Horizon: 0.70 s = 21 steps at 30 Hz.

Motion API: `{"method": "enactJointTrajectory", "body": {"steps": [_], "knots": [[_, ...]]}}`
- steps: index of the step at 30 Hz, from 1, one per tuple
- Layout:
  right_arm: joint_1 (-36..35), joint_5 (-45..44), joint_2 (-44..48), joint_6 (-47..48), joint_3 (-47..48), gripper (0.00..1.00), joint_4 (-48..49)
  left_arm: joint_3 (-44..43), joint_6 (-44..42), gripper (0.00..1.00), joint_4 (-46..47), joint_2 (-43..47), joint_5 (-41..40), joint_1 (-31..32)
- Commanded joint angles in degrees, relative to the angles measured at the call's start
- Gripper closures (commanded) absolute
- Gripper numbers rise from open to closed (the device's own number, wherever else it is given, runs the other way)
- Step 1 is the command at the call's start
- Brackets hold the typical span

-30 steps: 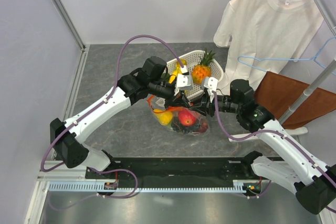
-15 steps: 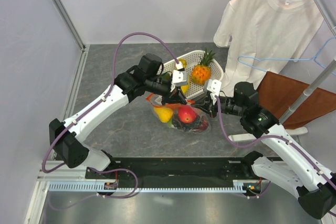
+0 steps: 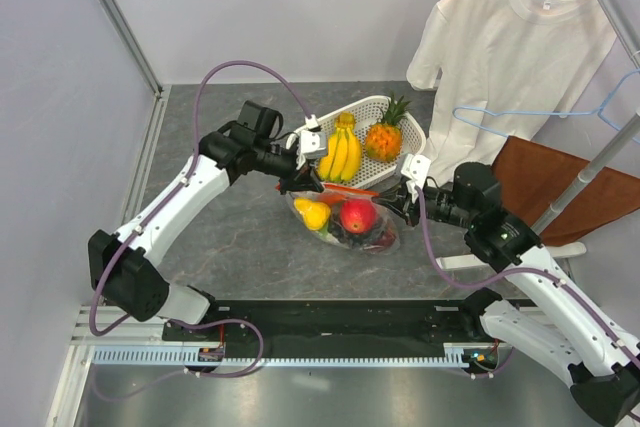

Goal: Place the food in the zip-top bag and seal the zipper
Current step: Zip the zipper food storage bag at the center of the board.

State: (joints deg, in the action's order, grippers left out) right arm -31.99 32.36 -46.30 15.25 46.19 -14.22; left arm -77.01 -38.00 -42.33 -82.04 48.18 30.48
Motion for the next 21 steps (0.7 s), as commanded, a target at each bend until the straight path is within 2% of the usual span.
{"method": "enactJointTrajectory", "body": {"steps": [1, 11, 21], "knots": [[0.87, -3.17, 2.97, 0.14, 0.3, 1.0, -0.72, 1.16, -7.61, 0.94, -6.44, 3.46, -6.0, -7.27], [0.96, -7.31, 5.08, -1.45, 0.3, 1.0, -2.13, 5.56, -14.2, 0.94, -9.35, 7.86, -8.37, -18.16], [0.96, -7.32, 6.4, -1.45, -0.05, 1.0, -3.62, 9.16, -20.8, 0.93, -11.11, 12.34, -10.31, -23.54]]}}
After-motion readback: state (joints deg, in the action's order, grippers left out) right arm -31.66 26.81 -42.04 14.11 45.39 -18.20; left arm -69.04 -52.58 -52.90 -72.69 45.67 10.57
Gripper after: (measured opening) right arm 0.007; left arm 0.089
